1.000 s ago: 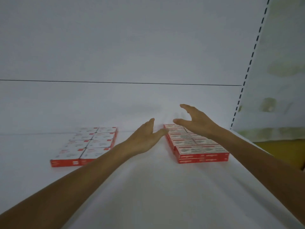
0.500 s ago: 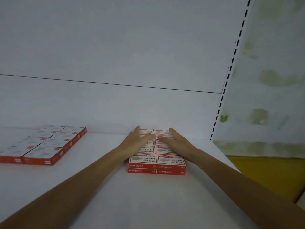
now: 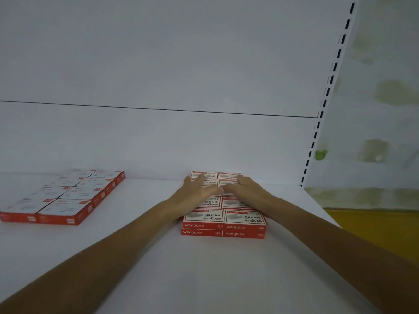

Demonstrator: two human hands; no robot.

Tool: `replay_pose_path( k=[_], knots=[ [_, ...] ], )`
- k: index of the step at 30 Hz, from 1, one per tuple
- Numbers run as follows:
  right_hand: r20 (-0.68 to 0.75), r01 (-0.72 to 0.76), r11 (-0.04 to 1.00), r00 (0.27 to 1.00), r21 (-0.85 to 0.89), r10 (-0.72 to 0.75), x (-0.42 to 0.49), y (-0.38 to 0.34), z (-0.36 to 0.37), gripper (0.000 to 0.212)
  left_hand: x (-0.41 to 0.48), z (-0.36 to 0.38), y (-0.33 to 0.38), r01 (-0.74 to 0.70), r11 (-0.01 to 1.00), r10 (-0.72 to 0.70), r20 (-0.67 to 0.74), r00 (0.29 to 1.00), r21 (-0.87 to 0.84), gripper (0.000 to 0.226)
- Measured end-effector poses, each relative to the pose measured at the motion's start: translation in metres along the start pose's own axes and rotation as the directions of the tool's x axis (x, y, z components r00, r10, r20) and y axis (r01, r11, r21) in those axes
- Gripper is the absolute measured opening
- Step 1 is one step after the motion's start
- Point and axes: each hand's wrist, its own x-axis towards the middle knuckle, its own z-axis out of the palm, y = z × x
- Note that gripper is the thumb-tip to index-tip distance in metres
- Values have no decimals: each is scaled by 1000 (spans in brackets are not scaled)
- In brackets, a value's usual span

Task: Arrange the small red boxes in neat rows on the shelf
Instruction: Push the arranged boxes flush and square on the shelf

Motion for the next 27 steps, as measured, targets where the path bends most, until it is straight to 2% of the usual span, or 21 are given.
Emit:
replay_pose_path(
  k=[3, 8, 9, 11, 12, 14, 16, 20, 23, 27],
  knots=[
    [5, -8, 1000, 1000, 16, 8, 1, 1, 0, 61, 1, -1, -1, -55, 998, 55, -17, 998, -9, 59],
    [6, -18, 997, 1000, 72, 18, -5, -2, -1, 59, -3, -4, -1, -60, 997, 60, 5, 998, -40, 37],
    [11, -17, 996, 1000, 82, 16, -5, -2, -1, 58, -5, -6, 0, -62, 997, 63, 19, 998, -50, 38],
    [39, -7, 985, 999, 172, 0, -10, -1, -4, 58, -5, -8, 1, -64, 997, 65, 35, 997, -33, 58],
    [51, -5, 971, 999, 241, -8, -14, -1, -6, 62, -6, -10, 1, -39, 999, 39, 39, 998, -11, 70],
    [26, 6, 944, 1000, 329, -15, -23, 1, -11, 71, -9, -15, 3, 1, 999, -2, 19, 1000, 33, 81],
    [-43, 27, 950, 999, 310, -14, -35, 6, -11, 70, -19, -21, 0, 8, 996, -8, 1, 1000, 85, 84],
    [-69, 81, 957, 996, 280, -64, -60, 20, -3, 34, -56, -26, -7, -29, 997, 25, 53, 998, 76, 78],
    [-76, 133, 944, 991, 302, -115, -69, 16, 6, 31, -72, -11, -6, -74, 995, 68, 87, 994, 69, 86],
    [-129, 153, 945, 984, 289, -120, -68, 3, 13, 29, -78, -2, 5, -64, 992, 59, 52, 997, 108, 84]
  ],
)
